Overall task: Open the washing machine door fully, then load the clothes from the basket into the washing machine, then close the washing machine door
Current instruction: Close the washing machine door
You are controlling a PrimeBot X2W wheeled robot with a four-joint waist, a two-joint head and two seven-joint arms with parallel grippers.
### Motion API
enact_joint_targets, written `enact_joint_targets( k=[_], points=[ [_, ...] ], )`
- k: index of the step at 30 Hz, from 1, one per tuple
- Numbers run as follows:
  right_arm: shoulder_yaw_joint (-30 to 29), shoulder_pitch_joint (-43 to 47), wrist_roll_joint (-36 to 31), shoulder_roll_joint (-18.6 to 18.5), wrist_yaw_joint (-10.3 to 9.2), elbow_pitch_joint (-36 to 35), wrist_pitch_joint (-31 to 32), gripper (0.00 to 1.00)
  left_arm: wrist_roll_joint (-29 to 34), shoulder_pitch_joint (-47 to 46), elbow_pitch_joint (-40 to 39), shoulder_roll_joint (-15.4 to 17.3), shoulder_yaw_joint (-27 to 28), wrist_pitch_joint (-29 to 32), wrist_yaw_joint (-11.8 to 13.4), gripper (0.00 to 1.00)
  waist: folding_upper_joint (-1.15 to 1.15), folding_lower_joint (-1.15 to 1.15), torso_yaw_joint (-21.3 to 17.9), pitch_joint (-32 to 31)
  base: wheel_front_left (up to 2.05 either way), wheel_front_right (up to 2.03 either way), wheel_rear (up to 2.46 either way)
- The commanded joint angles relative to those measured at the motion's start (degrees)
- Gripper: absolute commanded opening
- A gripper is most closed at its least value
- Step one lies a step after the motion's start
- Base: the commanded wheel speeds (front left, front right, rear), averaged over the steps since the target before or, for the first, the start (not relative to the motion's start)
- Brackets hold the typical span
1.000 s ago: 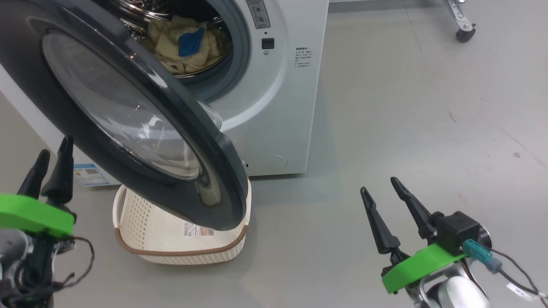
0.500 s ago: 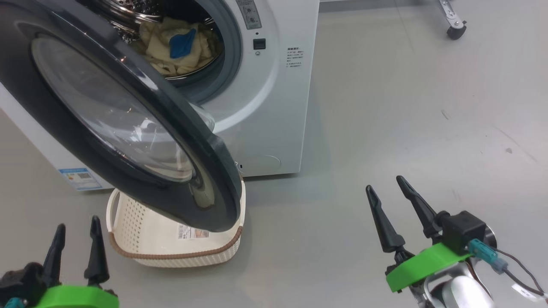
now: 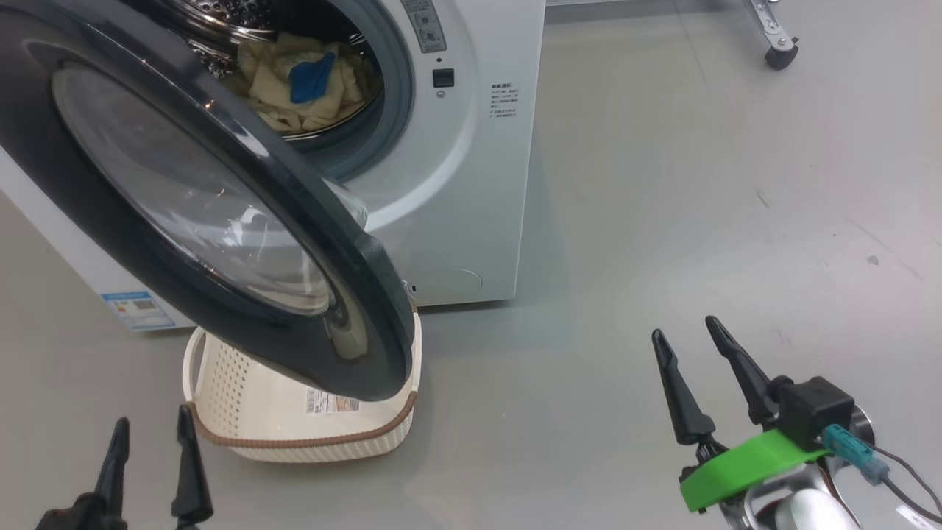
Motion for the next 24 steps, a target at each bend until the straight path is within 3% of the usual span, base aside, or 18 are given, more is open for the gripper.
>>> enact_joint_targets(
  k=[1,7,15,16,17,18,19,20,24],
  points=[
    [0.82,-1.19,-0.28,-0.2,0.1,-1.74,-0.37,1.0,0.51,-1.72,-2.49,0.43,1.47,-0.8,-0.32,1.0,0.0,0.0,0.06,-0.03,0.0,0.0,0.0],
    [0.67,-0.98,-0.51,-0.08,0.1,-1.21,-0.37,1.0,-0.41,-0.66,-3.95,0.89,-2.79,-0.8,-0.37,1.0,0.0,0.0,0.12,-0.05,0.0,0.0,0.0],
    [0.47,-0.83,-1.21,-0.01,0.1,-0.49,-0.37,1.0,-0.63,-0.13,-4.75,1.34,-3.11,-0.8,-0.38,1.0,0.0,0.0,0.08,0.06,0.0,0.0,0.0],
    [0.58,-0.86,-1.33,-0.02,0.1,0.02,-0.37,0.92,-0.61,-0.11,-4.68,1.47,-3.25,-0.81,-0.38,1.0,0.0,0.0,0.13,0.07,0.0,0.0,0.0],
    [0.53,-0.89,-1.37,-0.02,0.1,0.25,-0.37,0.73,-0.65,-0.13,-4.69,1.49,-3.31,-0.81,-0.38,1.0,0.0,0.0,0.16,0.05,0.0,0.0,0.0],
    [0.49,-0.93,-1.43,-0.02,0.1,0.45,-0.37,0.49,-0.69,-0.14,-4.69,1.53,-3.4,-0.81,-0.38,1.0,0.0,0.0,0.2,0.06,0.0,0.0,0.0],
    [0.52,-0.98,-1.49,-0.05,0.1,0.65,-0.37,0.17,-0.71,-0.16,-4.72,1.58,-3.52,-0.81,-0.38,1.0,0.0,0.0,0.23,0.08,0.0,0.0,0.0],
    [0.55,-1.04,-1.53,-0.08,0.1,0.82,-0.37,0.0,-0.74,-0.19,-4.79,1.62,-3.64,-0.81,-0.38,1.0,0.0,0.0,0.27,0.1,0.0,0.0,0.0],
    [0.71,-1.4,-1.58,-0.32,0.1,2.15,-0.37,0.0,-0.7,-0.32,-5.41,1.61,-3.97,-0.81,-0.38,1.0,0.0,0.0,0.47,0.21,0.0,0.0,0.0]
  ],
)
